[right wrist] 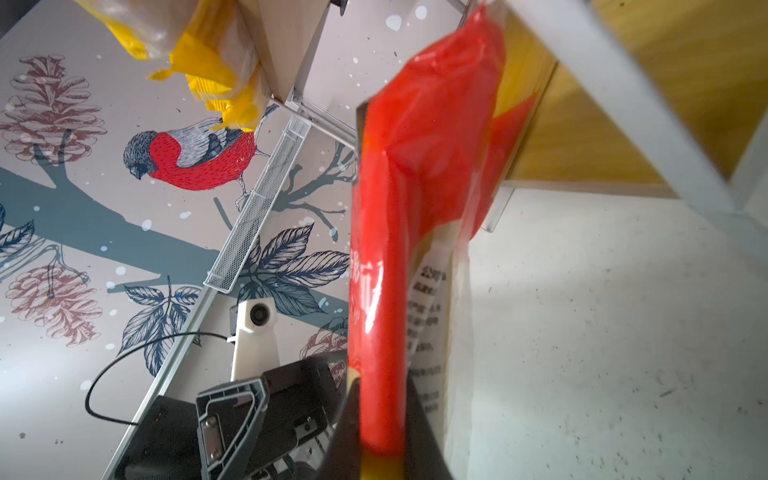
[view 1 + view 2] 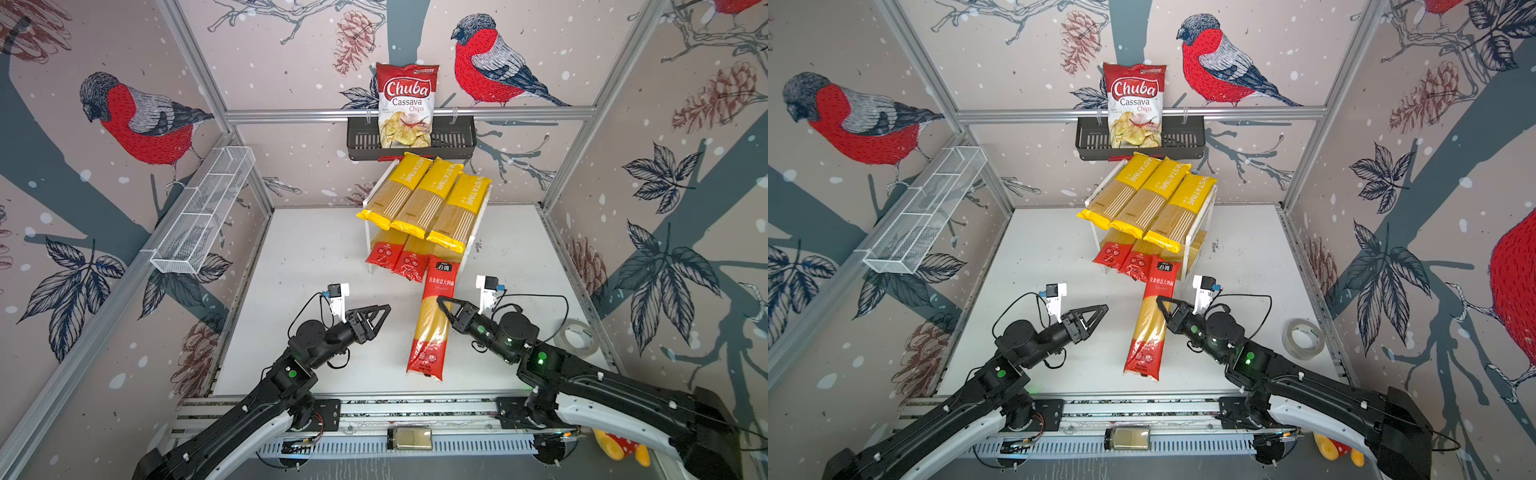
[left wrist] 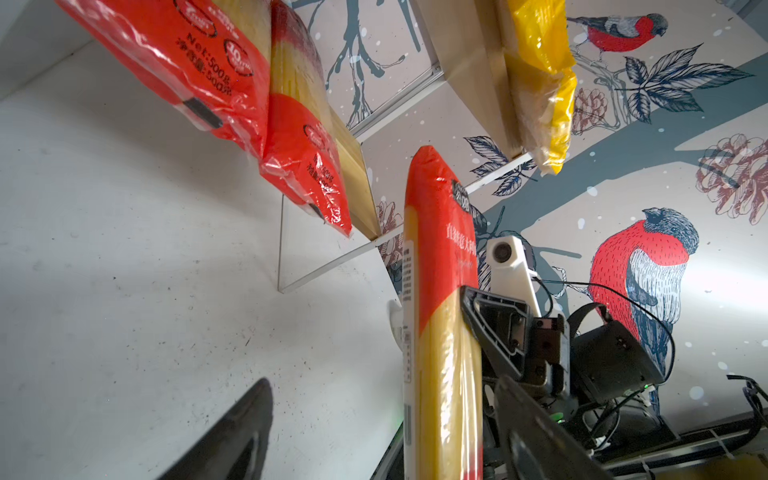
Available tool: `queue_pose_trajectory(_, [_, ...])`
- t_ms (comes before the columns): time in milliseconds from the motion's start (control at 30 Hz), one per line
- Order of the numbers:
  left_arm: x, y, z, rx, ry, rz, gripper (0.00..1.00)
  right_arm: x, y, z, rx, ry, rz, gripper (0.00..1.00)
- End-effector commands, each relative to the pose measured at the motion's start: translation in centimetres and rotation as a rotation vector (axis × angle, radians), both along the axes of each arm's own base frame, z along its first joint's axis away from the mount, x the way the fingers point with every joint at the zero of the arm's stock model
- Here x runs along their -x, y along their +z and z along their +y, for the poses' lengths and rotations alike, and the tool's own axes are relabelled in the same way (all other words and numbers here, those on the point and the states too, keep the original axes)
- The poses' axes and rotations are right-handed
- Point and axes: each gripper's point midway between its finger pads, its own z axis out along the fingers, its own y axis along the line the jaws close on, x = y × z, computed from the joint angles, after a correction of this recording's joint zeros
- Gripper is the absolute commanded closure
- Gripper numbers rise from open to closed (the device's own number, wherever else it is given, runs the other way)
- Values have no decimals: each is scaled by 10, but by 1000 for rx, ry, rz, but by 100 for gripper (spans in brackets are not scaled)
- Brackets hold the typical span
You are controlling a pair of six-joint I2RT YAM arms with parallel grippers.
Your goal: Place and organize the pasta boxes and bags onto the shelf
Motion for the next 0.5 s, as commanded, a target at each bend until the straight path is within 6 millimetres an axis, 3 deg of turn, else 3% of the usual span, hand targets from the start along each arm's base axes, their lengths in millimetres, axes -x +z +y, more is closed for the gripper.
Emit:
queue_pose_trajectory(0, [7,17,-10,64,-54,-56,17,-23,54,-13,-179,-124,-103,100])
queue_pose_trajectory(200, [26,16,-36,76,-151,-75,16,-51,66,-5,-193,-184,-100,100])
queue_pose_trajectory(333, [26,-1,-39,62,-153,-45,18,-58,73,4,-197,-174,-105,100])
queue_pose_trajectory(467, [23,1,-43,76,-151,-55,21,-62,76,4,-202,-181,-103,100])
